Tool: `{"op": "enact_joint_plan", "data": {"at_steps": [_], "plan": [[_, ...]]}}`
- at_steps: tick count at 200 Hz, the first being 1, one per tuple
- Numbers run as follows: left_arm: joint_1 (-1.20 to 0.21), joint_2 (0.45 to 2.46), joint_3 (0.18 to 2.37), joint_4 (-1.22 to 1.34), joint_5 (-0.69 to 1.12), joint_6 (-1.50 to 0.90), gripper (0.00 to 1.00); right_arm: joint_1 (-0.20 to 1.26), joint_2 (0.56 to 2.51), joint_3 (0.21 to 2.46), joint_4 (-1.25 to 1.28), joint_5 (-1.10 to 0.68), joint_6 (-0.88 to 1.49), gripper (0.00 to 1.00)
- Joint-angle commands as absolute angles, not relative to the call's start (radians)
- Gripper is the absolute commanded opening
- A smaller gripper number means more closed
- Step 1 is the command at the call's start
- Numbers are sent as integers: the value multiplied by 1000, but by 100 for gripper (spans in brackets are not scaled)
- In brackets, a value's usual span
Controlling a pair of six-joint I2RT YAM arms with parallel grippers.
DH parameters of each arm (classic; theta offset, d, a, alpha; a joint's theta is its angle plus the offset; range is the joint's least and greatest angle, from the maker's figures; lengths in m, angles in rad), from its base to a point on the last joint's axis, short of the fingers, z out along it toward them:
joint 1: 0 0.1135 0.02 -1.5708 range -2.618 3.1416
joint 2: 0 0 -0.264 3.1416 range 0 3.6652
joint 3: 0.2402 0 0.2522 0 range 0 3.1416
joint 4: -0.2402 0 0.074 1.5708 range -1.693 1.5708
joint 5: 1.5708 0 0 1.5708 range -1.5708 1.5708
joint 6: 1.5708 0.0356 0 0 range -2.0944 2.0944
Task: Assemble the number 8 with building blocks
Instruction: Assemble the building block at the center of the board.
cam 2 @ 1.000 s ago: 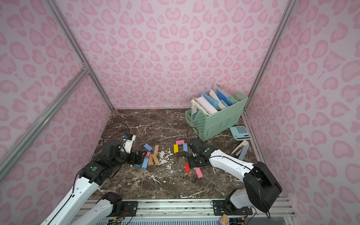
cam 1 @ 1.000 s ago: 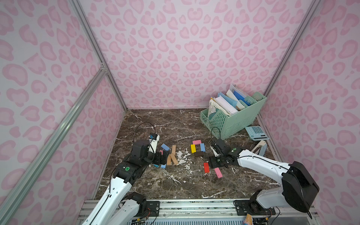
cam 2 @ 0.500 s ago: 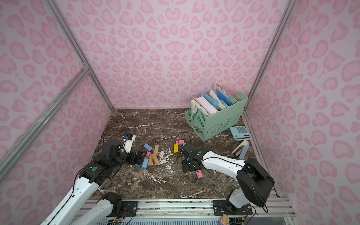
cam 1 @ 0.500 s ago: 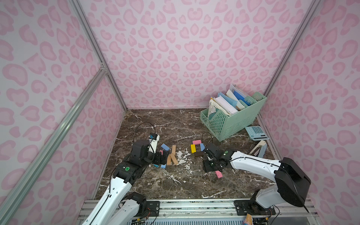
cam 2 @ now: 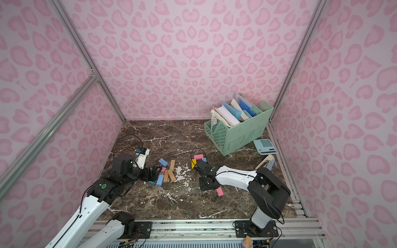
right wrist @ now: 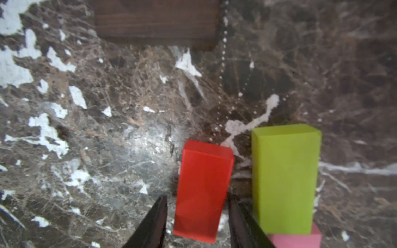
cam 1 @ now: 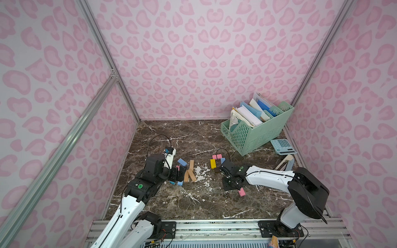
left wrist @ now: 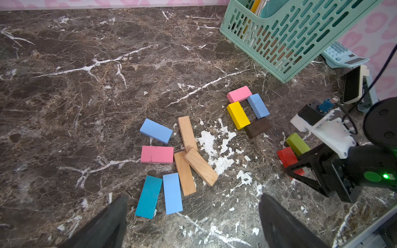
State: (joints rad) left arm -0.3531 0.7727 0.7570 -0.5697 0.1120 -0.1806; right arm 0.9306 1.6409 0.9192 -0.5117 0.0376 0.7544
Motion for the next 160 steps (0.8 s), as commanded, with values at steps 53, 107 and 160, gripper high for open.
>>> {"op": "enact_joint_plan", "data": {"at_steps": [53,107,160], "plan": [[-353,776,755,-561,115,-175,98,989,1737,1022,-513,72,792,27],[-354,775,756,-562,115,-173,98,991,1806,1109,-522,89,803,21],[-354,775,755,-563,116,-173,98,989,1861,1162,-542,102,826,21]]}}
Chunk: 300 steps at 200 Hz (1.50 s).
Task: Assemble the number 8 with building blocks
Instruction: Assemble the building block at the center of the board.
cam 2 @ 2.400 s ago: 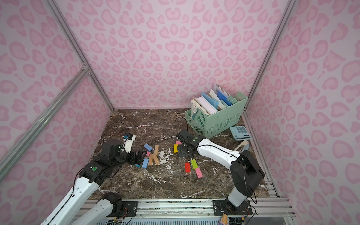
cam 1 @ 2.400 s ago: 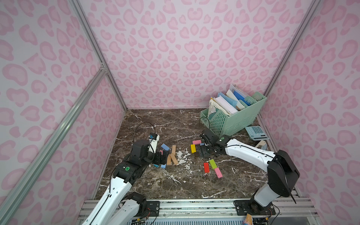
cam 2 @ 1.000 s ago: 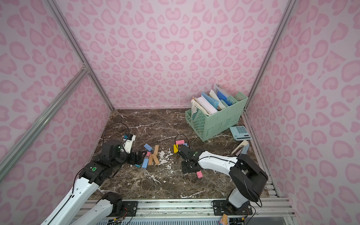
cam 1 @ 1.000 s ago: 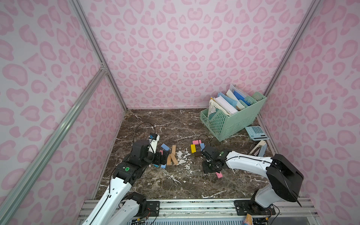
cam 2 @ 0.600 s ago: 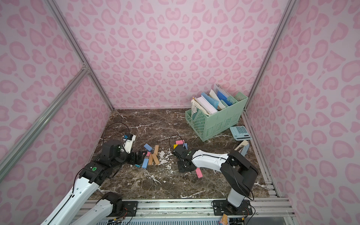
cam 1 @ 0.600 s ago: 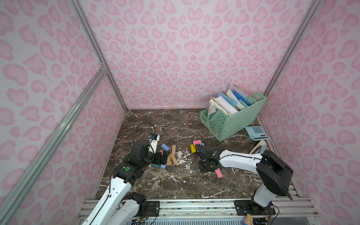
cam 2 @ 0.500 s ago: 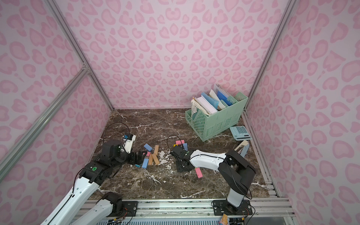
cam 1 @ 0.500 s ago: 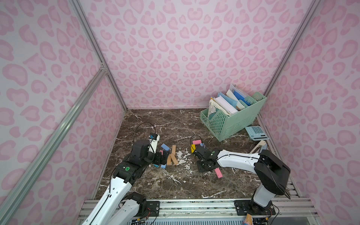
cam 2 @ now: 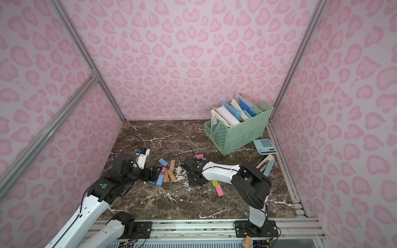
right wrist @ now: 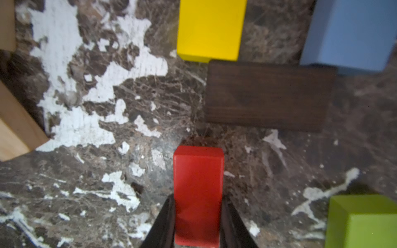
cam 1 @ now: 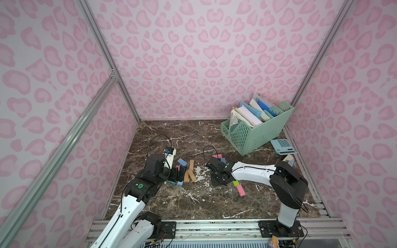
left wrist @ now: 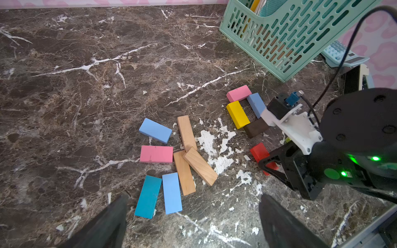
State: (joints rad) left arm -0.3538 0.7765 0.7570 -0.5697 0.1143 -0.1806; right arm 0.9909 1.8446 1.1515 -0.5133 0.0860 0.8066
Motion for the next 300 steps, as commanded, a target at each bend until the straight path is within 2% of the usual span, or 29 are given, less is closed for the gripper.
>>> {"op": "enact_joint_plan", "data": {"at_steps": [1,239,300], "plan": [[-354,775,756,-563,117,-173,98,989,1861,1163,-542,103,827,21],[-356,777,755,-561,118,-173,98,959,1873,1182,-521,105,853,22],[-357,776,756,-560,118,-173,98,959,1857,1180,-528,98,859,38]]}}
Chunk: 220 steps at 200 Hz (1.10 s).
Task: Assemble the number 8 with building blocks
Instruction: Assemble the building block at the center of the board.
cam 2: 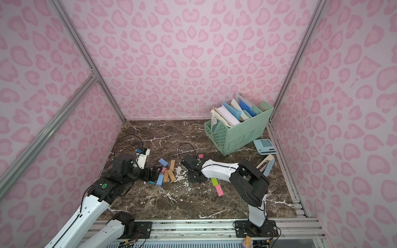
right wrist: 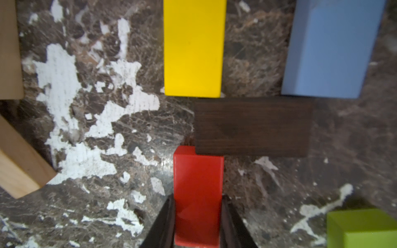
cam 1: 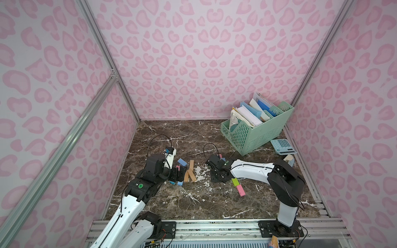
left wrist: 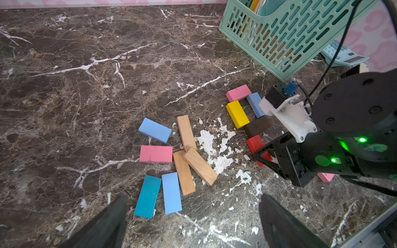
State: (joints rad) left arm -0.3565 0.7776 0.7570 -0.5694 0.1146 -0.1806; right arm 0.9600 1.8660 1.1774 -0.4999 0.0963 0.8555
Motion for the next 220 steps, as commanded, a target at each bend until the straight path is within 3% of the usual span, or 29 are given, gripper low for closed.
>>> {"op": "enact_joint_plan", "data": {"at_steps": [1,87,159,220], "plan": [[-356,776,756,-560,118,-173,98,960,1856,1180,-528,98,859,38],[-357,775,756,-561,114,-174,98,948,1717,1217,-586,111,842,59],[-357,778,756,-561,115,-172,98,756,1475,929,-577,70,676,73],[-357,778,756,-562,117,-172,98,685,1481,854,-533,7,548,72]]}}
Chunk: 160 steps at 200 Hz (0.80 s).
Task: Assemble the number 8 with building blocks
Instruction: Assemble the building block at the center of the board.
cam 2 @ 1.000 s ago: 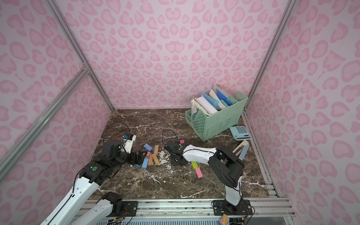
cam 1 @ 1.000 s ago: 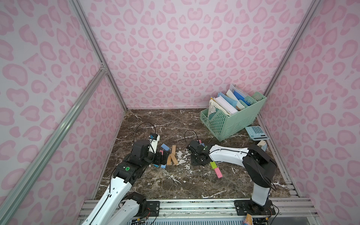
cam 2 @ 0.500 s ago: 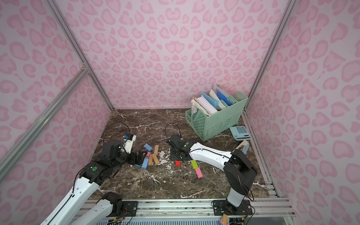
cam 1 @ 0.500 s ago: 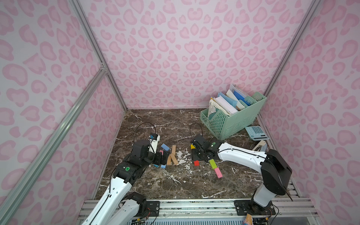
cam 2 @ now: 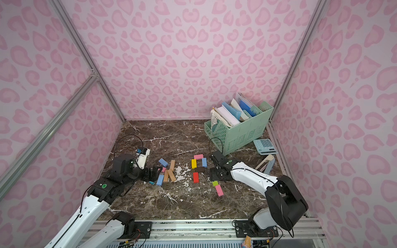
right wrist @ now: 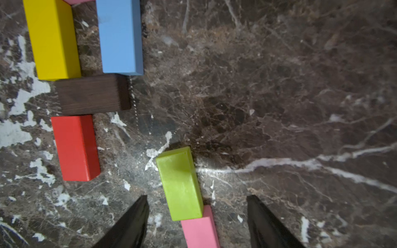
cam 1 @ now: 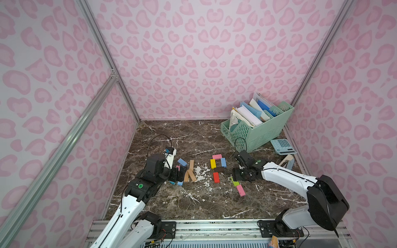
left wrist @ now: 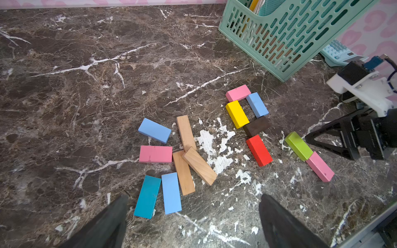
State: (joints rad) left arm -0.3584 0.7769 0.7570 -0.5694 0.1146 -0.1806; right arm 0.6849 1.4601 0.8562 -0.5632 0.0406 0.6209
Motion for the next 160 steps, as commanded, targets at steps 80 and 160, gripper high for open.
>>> {"op": "enact_joint_plan", "data": {"at_steps": [80,160], "plan": [[-358,780,755,-562,114,-170,98,706,1580,879,-511,-13,506,57],[-357,777,756,-562,114,-172,98,797,1695,963,-526,27,571,34]]}}
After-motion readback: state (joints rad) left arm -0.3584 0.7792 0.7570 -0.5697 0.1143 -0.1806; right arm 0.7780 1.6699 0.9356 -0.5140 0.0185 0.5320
